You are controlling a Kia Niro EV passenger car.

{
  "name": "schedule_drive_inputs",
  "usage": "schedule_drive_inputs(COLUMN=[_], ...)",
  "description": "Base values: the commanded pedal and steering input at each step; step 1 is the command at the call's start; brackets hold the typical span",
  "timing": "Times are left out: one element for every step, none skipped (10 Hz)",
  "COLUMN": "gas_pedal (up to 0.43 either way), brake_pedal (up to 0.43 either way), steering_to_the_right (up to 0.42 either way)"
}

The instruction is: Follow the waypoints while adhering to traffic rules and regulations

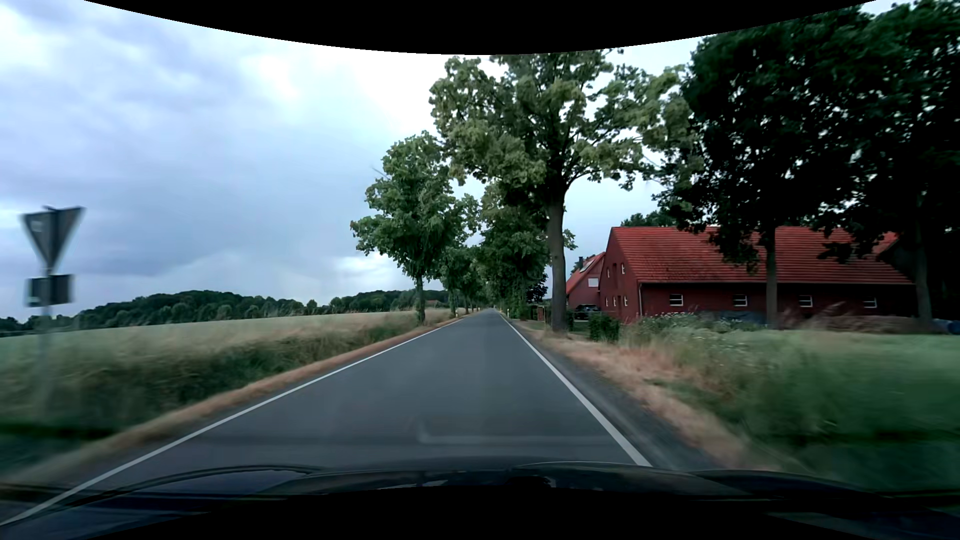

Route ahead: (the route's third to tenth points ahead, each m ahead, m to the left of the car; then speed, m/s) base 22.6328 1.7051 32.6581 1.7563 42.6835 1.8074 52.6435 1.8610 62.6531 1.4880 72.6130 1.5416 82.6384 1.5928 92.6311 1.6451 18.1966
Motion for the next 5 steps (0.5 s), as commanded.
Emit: schedule_drive_inputs(gas_pedal=[0.268,0.260,0.260,0.260,0.260], brake_pedal=[0.000,0.000,0.000,0.000,0.000], steering_to_the_right=[-0.004,-0.004,-0.002,-0.001,-0.001])
